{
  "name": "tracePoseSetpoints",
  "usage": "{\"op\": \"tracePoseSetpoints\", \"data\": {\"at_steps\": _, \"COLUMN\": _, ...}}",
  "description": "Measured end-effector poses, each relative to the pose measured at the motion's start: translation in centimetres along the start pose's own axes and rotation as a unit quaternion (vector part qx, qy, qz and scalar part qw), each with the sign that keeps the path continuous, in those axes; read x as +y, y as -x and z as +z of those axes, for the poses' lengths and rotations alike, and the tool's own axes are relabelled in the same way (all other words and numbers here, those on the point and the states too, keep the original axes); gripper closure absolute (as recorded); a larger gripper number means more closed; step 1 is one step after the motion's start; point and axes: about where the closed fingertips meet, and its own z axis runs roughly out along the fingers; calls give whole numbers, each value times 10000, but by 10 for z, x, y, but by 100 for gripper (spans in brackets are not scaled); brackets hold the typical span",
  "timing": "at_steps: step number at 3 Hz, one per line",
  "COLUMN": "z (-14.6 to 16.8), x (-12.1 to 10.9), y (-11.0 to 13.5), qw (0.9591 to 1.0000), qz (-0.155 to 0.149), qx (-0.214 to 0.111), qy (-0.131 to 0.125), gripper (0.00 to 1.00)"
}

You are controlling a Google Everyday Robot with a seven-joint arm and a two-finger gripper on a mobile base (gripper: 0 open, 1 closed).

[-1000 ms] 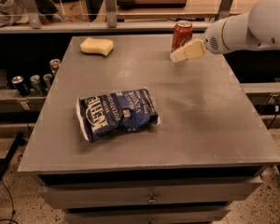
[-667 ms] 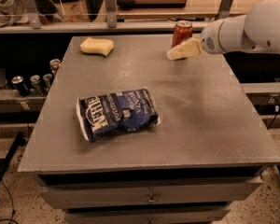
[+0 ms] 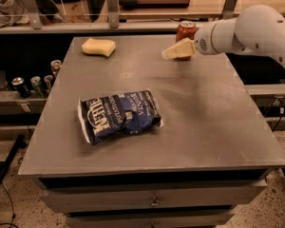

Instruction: Knock coke can over

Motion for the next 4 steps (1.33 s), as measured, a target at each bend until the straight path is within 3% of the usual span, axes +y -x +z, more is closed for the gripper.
{"op": "tracePoseSetpoints", "data": {"at_steps": 4, "z": 43, "x": -8, "y": -8, "qw": 9997, "qz": 239, "qx": -65, "qy": -76, "gripper": 0}}
